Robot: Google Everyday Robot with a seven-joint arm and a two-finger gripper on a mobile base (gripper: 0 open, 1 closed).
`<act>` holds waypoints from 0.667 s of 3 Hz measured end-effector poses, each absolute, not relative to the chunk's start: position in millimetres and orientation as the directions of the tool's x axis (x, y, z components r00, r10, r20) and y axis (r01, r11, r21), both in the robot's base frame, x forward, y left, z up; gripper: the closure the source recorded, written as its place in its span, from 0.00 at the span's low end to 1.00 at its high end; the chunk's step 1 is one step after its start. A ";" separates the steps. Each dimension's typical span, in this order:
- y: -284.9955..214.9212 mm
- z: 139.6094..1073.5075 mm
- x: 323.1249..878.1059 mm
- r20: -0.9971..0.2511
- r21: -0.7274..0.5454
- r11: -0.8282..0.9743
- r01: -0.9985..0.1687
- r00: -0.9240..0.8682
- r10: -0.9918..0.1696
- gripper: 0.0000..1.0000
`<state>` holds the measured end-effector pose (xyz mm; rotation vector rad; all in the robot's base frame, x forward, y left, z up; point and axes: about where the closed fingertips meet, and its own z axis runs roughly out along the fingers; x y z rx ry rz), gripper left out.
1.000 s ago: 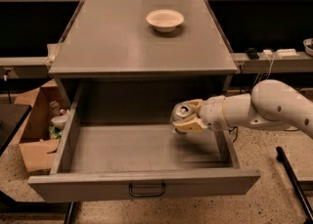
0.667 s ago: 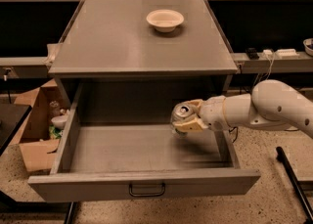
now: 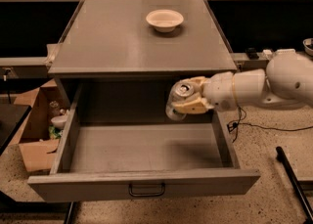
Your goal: Pick 7up can from top drawer and place on counter
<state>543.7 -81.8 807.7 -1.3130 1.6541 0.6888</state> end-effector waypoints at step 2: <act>-82.1 877.5 550.4 -0.900 -0.170 0.254 -0.952 0.045 -0.434 1.00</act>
Offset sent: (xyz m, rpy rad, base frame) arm 0.0049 0.0002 0.0608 0.0253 -0.0683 0.0334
